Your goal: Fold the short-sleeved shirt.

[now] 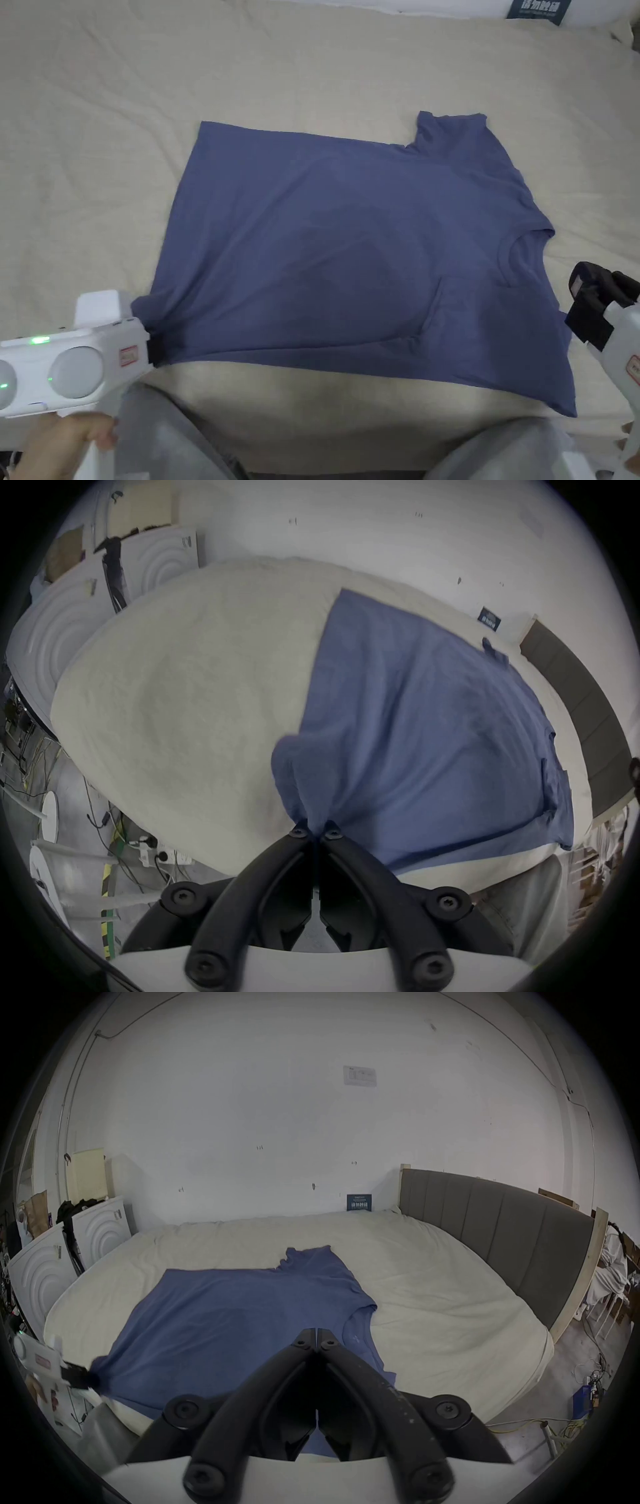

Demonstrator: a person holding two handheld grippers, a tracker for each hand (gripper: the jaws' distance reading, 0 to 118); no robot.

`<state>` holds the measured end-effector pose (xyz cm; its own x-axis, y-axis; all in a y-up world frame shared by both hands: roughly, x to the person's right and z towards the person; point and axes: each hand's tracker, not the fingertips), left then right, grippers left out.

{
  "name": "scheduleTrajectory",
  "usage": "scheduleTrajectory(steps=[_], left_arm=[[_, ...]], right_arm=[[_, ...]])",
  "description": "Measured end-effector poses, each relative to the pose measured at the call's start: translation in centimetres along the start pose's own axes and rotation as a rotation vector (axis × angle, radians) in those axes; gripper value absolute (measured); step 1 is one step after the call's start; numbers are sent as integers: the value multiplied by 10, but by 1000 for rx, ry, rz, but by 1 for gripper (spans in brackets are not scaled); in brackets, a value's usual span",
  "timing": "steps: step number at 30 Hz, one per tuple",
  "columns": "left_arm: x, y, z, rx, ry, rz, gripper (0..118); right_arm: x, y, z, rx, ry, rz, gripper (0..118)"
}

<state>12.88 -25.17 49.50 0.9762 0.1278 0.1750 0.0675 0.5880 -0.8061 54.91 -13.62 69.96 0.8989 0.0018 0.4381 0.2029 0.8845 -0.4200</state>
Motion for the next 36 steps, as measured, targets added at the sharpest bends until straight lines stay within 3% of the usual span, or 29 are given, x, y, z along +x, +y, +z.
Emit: scheduleTrajectory(steps=[2,3,4,5,6,7,8,13,16,18,19,20,22,23,26,31,36], left_arm=[[-3,6,13,41,-38,41,3],[-2,9,19,58,-44,45,3],[0,11,23,65,-42,43,3],[3,12,26,70,-43,37,3],[5,13,28,77,-42,28,3],[10,13,31,85,-40,22,3],[12,14,33,87,-42,18,3],[14,16,33,83,-39,34,3],[15,15,31,70,-30,41,3],[16,14,31,63,-23,42,3],[16,14,30,60,-20,43,3],[17,14,30,56,-17,45,3],[19,14,30,50,-15,50,3],[19,15,30,48,-11,53,3],[20,20,34,35,-11,71,3],[12,45,51,38,-88,184,3],[14,96,47,97,-123,247,3]], right_arm=[[7,-3,-5,-79,-6,8,2],[13,-6,-8,-106,-15,-6,8],[19,-9,-13,-159,5,-29,24],[26,-13,-19,-219,28,-48,65],[34,-17,-26,-274,40,-67,95],[40,-25,-33,-331,44,-77,114],[45,-32,-37,-338,38,-87,118],[69,-72,-73,-519,-23,-9,118],[76,-96,-96,-620,-53,-20,117],[80,-106,-106,-636,-38,-52,89],[82,-109,-109,-641,-24,-72,67],[83,-111,-112,-648,-26,-96,37],[81,-111,-109,-650,61,-171,15],[80,-108,-108,-649,50,-165,11],[86,-92,-98,-644,84,-127,10],[102,-32,-71,-568,165,-161,10],[95,37,-89,-465,152,-164,10]])
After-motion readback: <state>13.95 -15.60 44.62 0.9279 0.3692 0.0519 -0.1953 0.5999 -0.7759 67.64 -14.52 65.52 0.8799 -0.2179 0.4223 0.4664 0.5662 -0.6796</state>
